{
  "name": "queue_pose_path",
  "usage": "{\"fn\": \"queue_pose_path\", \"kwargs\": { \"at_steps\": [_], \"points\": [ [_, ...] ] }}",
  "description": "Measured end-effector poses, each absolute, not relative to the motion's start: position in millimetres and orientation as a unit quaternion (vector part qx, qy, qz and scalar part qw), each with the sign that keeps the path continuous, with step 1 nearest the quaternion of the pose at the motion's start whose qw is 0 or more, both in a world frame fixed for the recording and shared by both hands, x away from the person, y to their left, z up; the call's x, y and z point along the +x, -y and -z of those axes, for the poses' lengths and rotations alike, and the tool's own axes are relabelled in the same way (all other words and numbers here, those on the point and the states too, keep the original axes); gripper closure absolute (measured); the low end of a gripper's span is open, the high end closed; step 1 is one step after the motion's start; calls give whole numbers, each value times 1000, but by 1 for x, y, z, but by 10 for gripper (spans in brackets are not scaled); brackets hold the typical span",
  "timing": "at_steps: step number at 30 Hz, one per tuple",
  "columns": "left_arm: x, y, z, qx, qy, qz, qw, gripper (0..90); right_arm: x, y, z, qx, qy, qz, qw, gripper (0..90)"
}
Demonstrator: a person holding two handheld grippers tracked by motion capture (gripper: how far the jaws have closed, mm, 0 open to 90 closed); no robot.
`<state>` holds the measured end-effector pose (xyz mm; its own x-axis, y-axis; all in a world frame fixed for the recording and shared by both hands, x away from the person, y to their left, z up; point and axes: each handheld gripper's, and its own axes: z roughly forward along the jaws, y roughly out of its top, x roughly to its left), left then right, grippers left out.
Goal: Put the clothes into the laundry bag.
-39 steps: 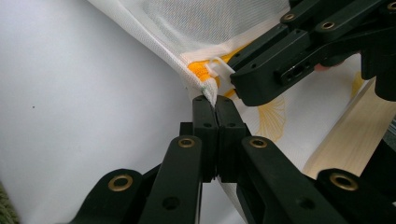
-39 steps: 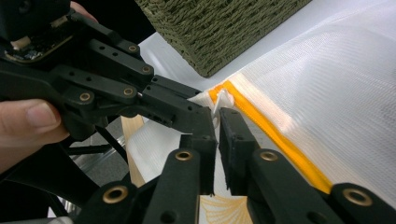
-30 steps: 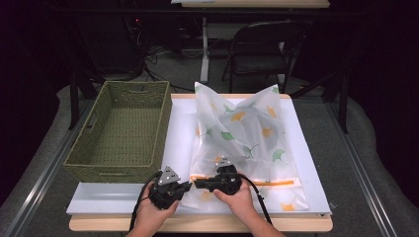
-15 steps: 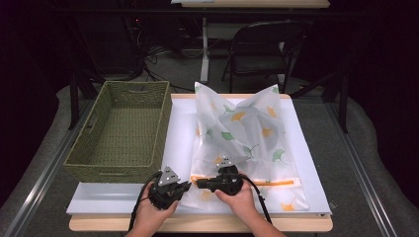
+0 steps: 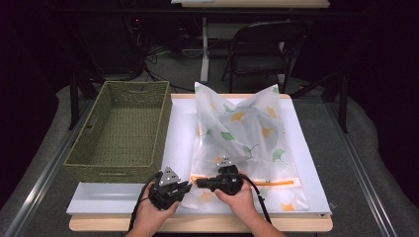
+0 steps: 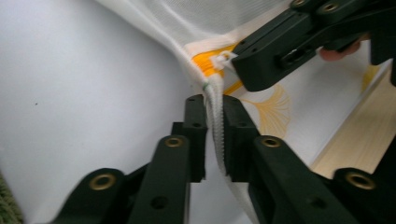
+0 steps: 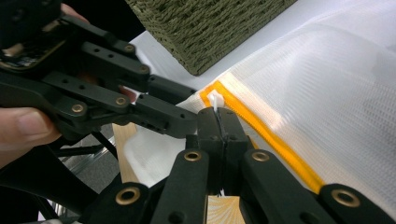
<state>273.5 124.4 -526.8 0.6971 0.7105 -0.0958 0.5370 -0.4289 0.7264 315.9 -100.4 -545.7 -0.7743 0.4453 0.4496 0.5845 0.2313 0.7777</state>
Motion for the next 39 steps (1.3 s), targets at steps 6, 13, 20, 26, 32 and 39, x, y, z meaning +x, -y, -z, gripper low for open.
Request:
{"fn": "queue_pose_path", "kwargs": {
  "at_steps": [6, 13, 20, 26, 32, 39],
  "points": [
    [279, -125, 523, 832, -375, -94, 398, 750, 315, 99, 545, -331, 783, 523, 69, 900],
    [281, -124, 522, 831, -377, -97, 398, 869, 315, 99, 546, -334, 786, 517, 59, 900],
    [278, -124, 521, 834, -373, -108, 393, 875, 312, 100, 544, -335, 787, 516, 52, 900],
    [275, -123, 518, 833, -369, -116, 395, 877, 313, 100, 546, -335, 784, 519, 52, 900],
    [274, -126, 517, 831, -371, -124, 395, 877, 315, 103, 551, -346, 788, 507, 45, 900],
    [279, -137, 520, 830, -384, -122, 385, 874, 313, 120, 550, -364, 793, 487, 29, 900]
  ]
}}
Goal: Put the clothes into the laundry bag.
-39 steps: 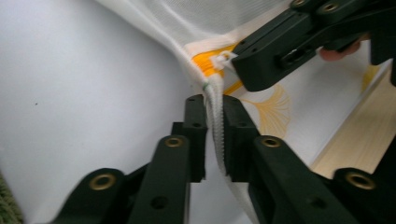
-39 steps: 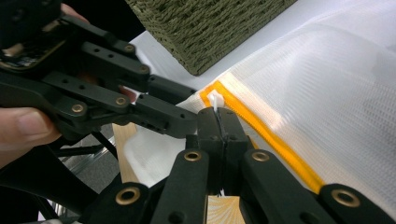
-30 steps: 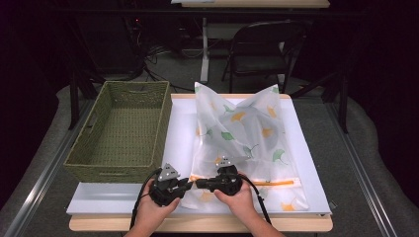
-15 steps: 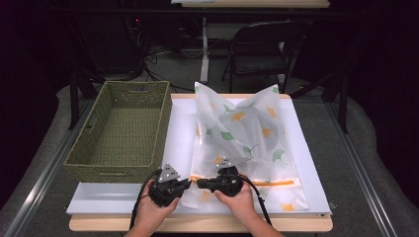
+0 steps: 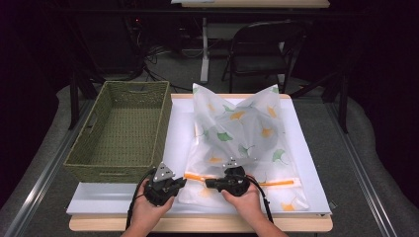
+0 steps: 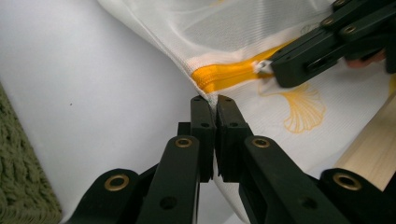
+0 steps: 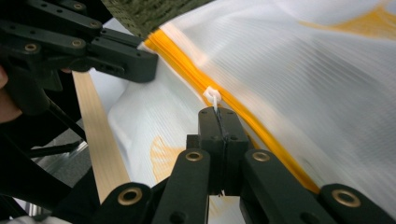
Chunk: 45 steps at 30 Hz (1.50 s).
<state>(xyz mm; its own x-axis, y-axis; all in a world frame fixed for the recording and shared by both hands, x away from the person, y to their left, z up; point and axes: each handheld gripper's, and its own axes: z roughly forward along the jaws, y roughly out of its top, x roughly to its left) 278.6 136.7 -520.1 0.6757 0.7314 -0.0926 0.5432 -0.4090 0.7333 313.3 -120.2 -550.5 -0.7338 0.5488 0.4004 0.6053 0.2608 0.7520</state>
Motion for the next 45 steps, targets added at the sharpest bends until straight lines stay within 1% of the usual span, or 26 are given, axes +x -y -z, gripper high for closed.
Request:
{"fn": "queue_pose_path", "kwargs": {
  "at_steps": [10, 18, 28, 32, 34, 45],
  "points": [
    [283, -141, 521, 832, -390, -125, 375, 874, 310, 156, 544, -391, 783, 483, 11, 900],
    [285, -141, 520, 833, -386, -126, 375, 875, 296, 183, 528, -397, 769, 501, -8, 900],
    [287, -142, 519, 833, -388, -126, 374, 875, 283, 242, 519, -443, 723, 529, -34, 900],
    [288, -143, 520, 832, -391, -125, 373, 875, 279, 264, 520, -464, 712, 524, -50, 900],
    [288, -143, 520, 834, -391, -124, 369, 875, 277, 275, 522, -477, 706, 521, -50, 900],
    [288, -144, 523, 835, -395, -120, 363, 875, 268, 311, 527, -513, 703, 482, -99, 900]
  ]
}}
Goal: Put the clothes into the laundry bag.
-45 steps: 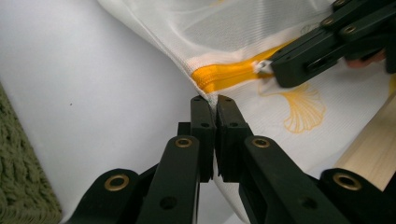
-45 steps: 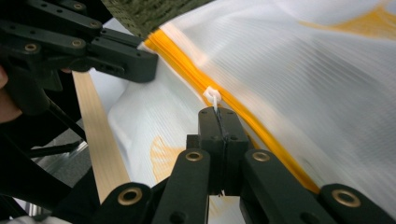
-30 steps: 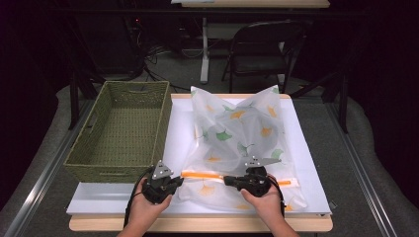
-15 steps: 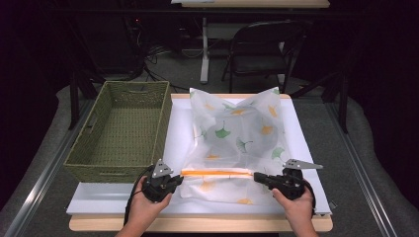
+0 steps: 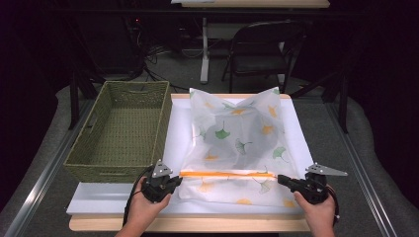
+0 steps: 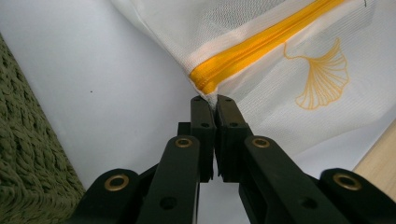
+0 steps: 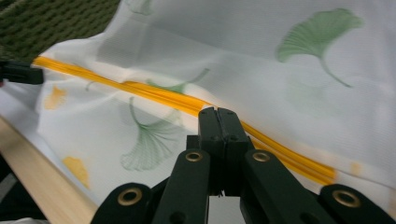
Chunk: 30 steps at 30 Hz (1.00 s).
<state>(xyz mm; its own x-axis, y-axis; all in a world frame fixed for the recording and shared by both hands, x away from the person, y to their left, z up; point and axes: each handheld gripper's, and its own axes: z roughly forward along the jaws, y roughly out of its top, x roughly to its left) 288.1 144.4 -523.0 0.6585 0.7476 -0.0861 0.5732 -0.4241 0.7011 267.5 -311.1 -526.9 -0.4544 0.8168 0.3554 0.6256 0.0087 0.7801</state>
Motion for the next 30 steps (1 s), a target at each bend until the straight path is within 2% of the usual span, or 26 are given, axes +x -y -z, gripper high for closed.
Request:
{"fn": "queue_pose_path", "kwargs": {
  "at_steps": [7, 8, 14, 30],
  "points": [
    [289, -145, 524, 837, -394, -121, 359, 875, 267, 315, 527, 515, -702, -480, 104, 900],
    [289, -145, 525, 838, -394, -122, 358, 875, 258, 345, 529, 547, -683, -467, 128, 900],
    [290, -145, 527, 837, -398, -124, 355, 875, 254, 358, 532, 561, -673, -462, 135, 900],
    [290, -143, 529, 836, -403, -120, 353, 870, 256, 361, 538, 566, -673, -458, 130, 900]
  ]
}}
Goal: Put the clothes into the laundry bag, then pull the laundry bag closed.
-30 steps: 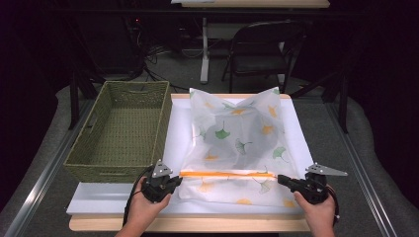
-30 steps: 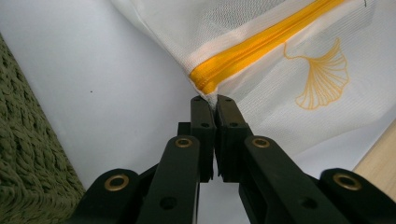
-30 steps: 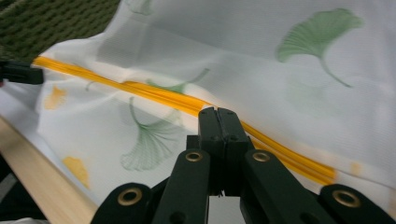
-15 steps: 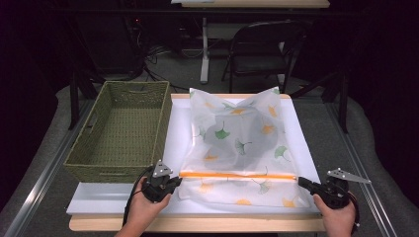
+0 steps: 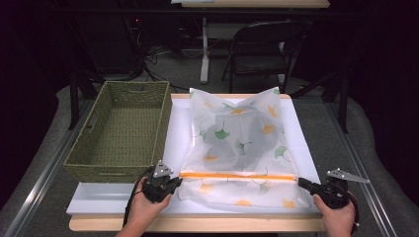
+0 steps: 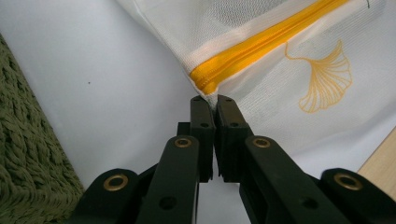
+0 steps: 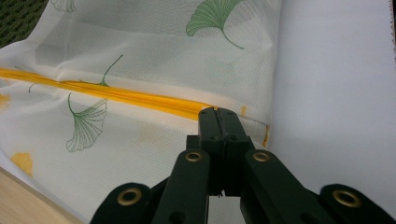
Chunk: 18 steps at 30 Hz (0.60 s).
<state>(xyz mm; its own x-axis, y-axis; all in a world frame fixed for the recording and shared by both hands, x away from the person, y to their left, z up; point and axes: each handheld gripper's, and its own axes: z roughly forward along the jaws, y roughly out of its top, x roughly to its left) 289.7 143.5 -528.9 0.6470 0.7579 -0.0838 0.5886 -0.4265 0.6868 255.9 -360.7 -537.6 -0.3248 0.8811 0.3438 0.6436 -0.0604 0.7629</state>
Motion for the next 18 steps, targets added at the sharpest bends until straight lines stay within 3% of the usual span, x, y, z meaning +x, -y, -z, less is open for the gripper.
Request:
{"fn": "queue_pose_path", "kwargs": {
  "at_steps": [18],
  "points": [
    [290, -146, 532, 837, -406, -124, 346, 829, 257, 355, 536, 559, -687, -442, 141, 900]
  ]
}}
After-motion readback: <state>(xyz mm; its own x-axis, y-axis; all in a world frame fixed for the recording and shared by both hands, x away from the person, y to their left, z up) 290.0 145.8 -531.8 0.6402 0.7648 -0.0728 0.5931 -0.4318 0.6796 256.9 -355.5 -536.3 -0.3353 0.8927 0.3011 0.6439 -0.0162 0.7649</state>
